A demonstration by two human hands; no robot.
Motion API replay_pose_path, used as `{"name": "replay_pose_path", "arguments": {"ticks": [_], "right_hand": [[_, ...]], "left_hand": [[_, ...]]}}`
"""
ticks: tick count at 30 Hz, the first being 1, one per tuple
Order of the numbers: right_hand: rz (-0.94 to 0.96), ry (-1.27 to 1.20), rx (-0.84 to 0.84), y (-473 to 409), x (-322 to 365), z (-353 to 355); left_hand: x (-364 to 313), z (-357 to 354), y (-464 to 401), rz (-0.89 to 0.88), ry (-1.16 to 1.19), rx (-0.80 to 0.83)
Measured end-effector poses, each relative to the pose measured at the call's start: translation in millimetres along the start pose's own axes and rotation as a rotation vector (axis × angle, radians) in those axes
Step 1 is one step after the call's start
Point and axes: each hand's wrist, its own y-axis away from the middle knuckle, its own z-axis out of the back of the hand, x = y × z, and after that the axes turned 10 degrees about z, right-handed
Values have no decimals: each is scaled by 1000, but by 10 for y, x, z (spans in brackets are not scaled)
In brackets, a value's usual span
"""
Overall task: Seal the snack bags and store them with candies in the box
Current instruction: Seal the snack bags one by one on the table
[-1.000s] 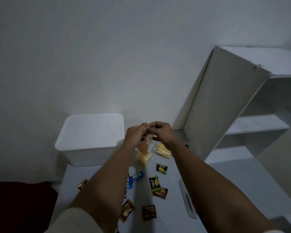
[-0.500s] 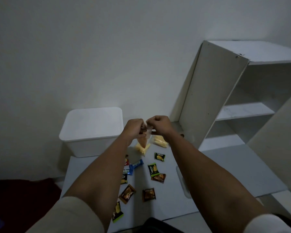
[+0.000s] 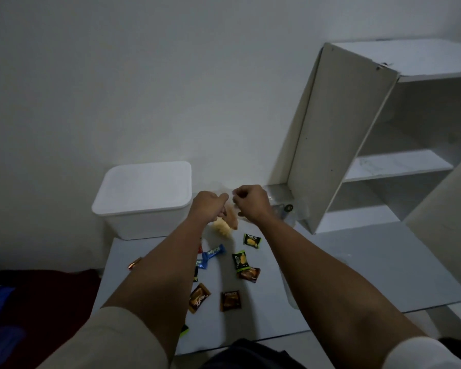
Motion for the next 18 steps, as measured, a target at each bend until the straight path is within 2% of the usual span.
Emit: {"name": "replay_pose_path", "arguments": {"ticks": [10,14,18], "right_hand": [[-113,219,-82,-165,-593,653],[-65,64,65,-289,-806,917],[-48,-123,261,-423,-803,1233]], "left_hand": [[-227,-886,135,55,-158,-90],[-289,-1169,255,36,-146,-142],[-322,-1248,316,-33,69,-245]]}}
